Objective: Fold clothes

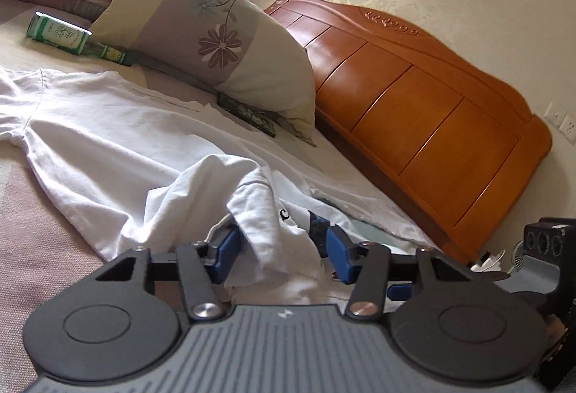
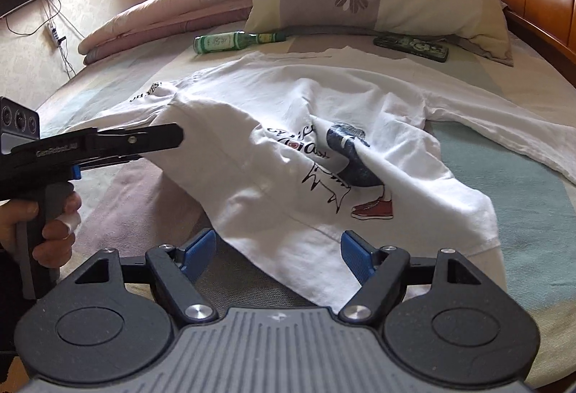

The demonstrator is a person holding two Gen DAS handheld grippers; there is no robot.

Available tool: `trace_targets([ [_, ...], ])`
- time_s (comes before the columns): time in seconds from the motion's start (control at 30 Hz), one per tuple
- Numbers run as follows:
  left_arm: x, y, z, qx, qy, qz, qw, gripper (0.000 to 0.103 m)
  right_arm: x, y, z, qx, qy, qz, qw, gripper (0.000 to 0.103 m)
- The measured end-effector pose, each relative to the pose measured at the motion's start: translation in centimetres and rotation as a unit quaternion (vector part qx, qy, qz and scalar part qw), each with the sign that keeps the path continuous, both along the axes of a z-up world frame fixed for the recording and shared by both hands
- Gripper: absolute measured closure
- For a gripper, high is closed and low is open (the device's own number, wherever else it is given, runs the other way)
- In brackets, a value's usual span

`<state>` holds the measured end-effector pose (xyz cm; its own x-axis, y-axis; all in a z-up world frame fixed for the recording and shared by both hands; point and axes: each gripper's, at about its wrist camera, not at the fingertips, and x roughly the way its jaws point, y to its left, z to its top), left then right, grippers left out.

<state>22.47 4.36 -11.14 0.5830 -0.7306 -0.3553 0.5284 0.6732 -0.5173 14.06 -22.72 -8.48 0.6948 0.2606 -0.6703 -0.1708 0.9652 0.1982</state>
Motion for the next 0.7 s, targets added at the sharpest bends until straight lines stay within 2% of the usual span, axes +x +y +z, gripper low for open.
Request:
trace_targets([
  [0.2,-3.1,-0.3,1.0,0.051,-0.044,-0.043,0.9968,0.055,0.1,0.2,-0.5,-0.006,0.008,0.001,1.000,0.021],
  [0.37,-3.7,2.2,0.1,0.066,-0.024,0.015,0.9975,0.050,0.0,-0.4,-0.8,0.002,0.015,-0.008,1.000,0.020],
  [0.4,-3.4,2.5,-0.2,0.064,-0.016,0.020,0.9976,0.045,0.0,-0.3,-0.8,0.001,0.016,-0.007,1.000,0.020],
  [0.47,-2.4,2.6,-1.1,0.053,0.009,0.018,0.9984,0.041,0.0,0.0,-0.9,0.000,0.017,-0.004,1.000,0.020],
  [0.6,0.1,1.6,-3.4,0.002,0.062,-0.013,0.9980,0.041,0.0,0.7,-0.8,-0.002,0.015,0.005,1.000,0.020],
  [0.7,1.3,0.3,-4.4,-0.011,0.075,-0.023,0.9969,0.041,0.0,0.9,-0.5,-0.011,0.014,0.005,1.000,0.020],
])
